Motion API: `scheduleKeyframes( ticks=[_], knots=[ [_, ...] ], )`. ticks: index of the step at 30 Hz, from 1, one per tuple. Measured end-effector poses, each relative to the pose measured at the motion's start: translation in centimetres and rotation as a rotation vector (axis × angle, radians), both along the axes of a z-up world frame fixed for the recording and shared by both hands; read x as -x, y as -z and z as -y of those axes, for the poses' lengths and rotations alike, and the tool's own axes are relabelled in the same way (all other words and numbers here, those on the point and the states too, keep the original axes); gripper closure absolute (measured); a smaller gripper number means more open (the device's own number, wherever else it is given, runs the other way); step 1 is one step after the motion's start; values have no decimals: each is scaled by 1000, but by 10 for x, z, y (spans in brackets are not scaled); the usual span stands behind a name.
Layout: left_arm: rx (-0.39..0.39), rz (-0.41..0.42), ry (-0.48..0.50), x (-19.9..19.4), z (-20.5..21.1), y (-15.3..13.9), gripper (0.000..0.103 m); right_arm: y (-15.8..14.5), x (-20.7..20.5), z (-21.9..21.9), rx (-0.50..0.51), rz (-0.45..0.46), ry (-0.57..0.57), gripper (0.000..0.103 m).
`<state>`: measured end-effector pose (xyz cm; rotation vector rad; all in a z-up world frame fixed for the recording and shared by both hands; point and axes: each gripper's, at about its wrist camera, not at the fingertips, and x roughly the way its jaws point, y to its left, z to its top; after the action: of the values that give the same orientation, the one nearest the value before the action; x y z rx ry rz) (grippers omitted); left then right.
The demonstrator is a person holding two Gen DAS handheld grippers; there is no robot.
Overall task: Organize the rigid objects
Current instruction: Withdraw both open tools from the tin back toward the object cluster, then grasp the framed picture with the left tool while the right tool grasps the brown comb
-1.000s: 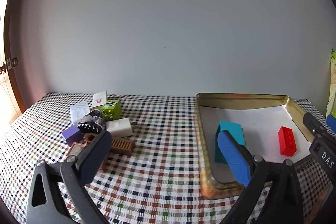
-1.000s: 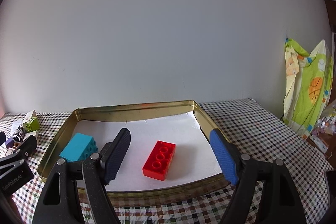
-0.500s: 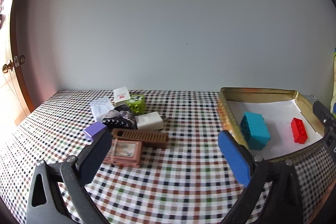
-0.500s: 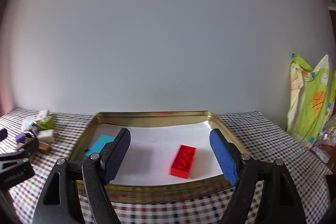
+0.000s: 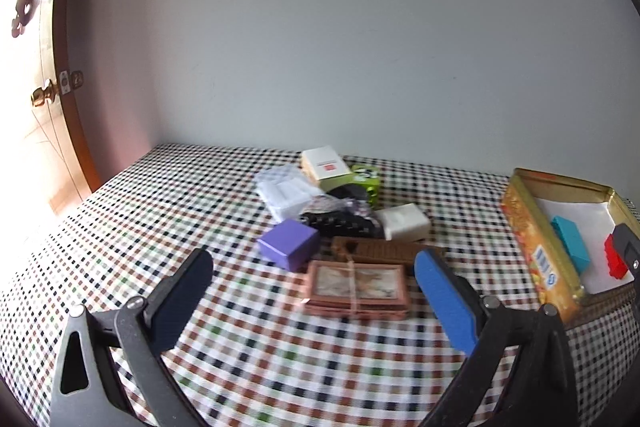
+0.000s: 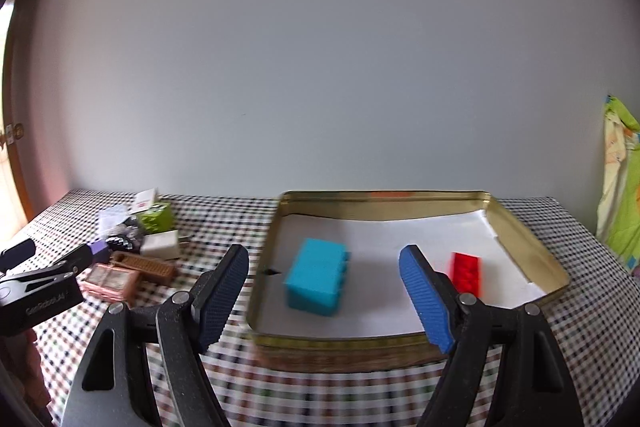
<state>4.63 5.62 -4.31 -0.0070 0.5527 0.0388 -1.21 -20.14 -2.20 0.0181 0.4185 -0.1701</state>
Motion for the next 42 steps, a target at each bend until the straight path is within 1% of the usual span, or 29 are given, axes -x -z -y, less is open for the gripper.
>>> scheduleKeyframes(
  ticks=[3,7,10,12,15,17,20,24,25,27,29,32,35,37,40,42],
  knots=[
    [3,-19,-4,-4,-17,2,0,1,-3,-19,-12,-6,-30,23],
    [16,-54,4,-12,-39,6,1,6,-12,-42,-21,-43,-76,23],
    [31,-81,22,-16,-51,9,1,9,-17,-56,-26,-58,-97,23],
    [32,-99,54,-17,-54,11,1,10,-21,-64,-36,-72,-110,23],
    [18,-118,104,-21,-46,15,1,14,-26,-74,-55,-91,-124,23],
    [8,-132,150,-26,-32,16,1,15,-28,-80,-60,-106,-130,23],
    [-9,-164,205,-33,-10,20,1,14,-26,-80,-62,-103,-133,23],
    [-28,-231,224,-50,13,27,9,15,-26,-76,-83,-111,-130,23],
    [-38,-258,218,-54,16,31,9,16,-27,-75,-91,-118,-130,23],
    [-21,-308,228,-62,20,37,10,17,-29,-72,-108,-128,-127,23],
    [-27,-363,218,-70,22,45,13,18,-30,-70,-123,-138,-130,23],
    [-20,-344,221,-67,21,41,26,19,-32,-71,-127,-146,-136,23],
    [32,-334,224,-64,10,37,26,19,-34,-74,-120,-152,-147,23],
    [37,-310,202,-59,0,33,26,20,-37,-77,-120,-159,-164,23],
    [-12,-219,134,-47,-17,19,26,23,-47,-84,-129,-184,-227,23],
    [-6,-161,81,-42,-31,6,26,25,-59,-95,-106,-218,-293,23]
  ],
)
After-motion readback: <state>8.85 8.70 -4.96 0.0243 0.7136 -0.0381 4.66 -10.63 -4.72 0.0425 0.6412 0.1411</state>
